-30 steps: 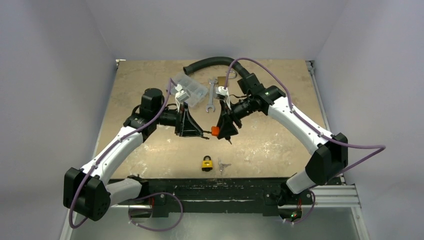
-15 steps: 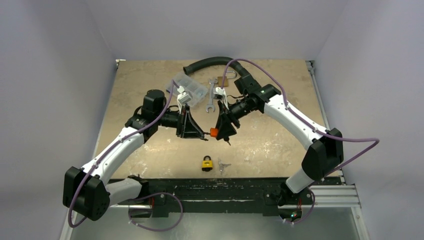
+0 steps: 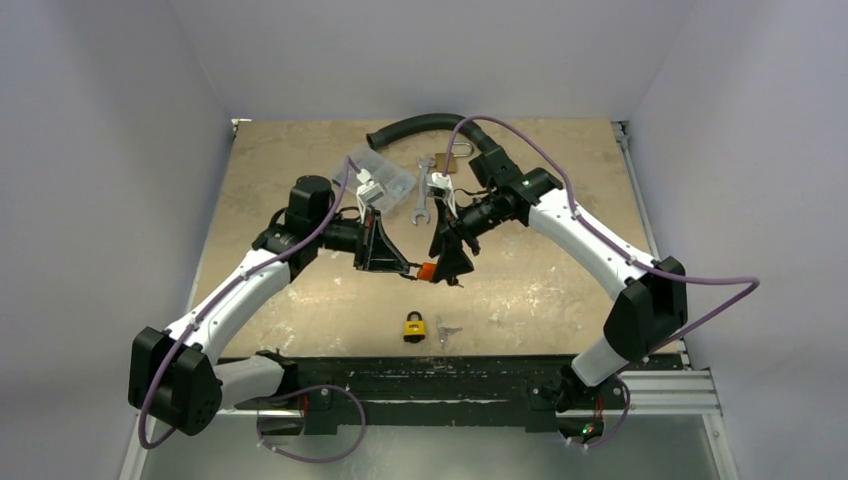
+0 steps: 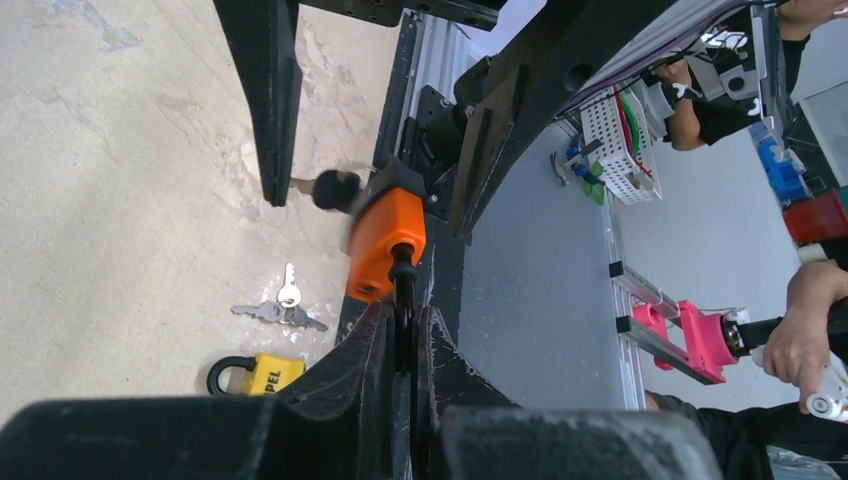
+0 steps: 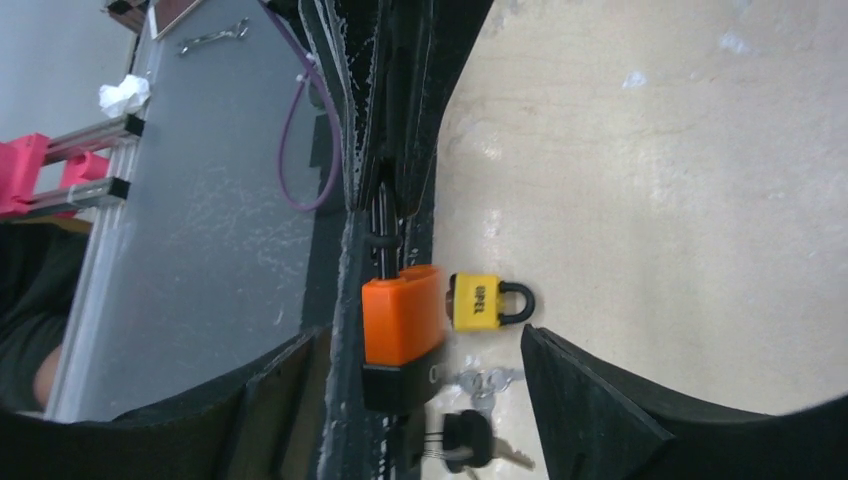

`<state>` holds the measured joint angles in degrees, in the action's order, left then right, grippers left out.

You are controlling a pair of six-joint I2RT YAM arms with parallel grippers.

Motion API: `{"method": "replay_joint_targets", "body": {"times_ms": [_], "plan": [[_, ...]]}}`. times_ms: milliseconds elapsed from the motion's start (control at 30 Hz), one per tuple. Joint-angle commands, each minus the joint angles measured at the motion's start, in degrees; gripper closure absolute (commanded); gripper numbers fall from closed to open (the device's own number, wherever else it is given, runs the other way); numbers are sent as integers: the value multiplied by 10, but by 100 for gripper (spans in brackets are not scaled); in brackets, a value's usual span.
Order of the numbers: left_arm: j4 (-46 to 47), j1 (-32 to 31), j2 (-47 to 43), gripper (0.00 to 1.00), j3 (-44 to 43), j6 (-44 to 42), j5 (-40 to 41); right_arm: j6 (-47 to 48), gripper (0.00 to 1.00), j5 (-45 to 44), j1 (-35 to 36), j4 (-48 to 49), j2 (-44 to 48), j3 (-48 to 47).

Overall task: Lock with the key
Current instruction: Lock the lock.

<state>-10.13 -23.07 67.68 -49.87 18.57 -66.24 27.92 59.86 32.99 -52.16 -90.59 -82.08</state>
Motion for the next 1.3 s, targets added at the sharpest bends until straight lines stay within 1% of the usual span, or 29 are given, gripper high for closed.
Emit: {"method": "replay_joint_targets", "body": {"times_ms": [0,100,300,433,500,700,800,833,933,1000,1167,1267], "plan": [[1,-2,-3,100,-45,20,-32,-9,16,-31,0,39,34,-21],[-3,0,-6,100,-48,25,-30,-11,11,-73,-5,60,59,-19],[-2,9,-8,100,-59,29,-21,-33,10,-165,-6,104,101,-16],[-4,14,-4,100,-85,29,-11,-35,11,-178,-5,105,121,-11],[4,14,1,100,-96,39,-10,-43,11,-170,-5,114,129,3],[77,14,7,100,-109,122,-14,-49,13,-147,-4,132,142,31],[92,15,9,100,-109,141,-11,-45,15,-134,-4,131,145,33],[92,15,9,100,-107,147,-11,-43,17,-126,-5,131,146,32],[136,15,9,100,-103,172,-11,-41,24,-110,-4,133,145,35],[156,15,9,100,-101,190,-13,-32,31,-95,-4,129,143,35],[187,15,8,100,-93,220,-13,0,48,-62,-4,109,138,32],[193,16,8,100,-88,224,-12,1,52,-50,-4,109,139,31]]}}
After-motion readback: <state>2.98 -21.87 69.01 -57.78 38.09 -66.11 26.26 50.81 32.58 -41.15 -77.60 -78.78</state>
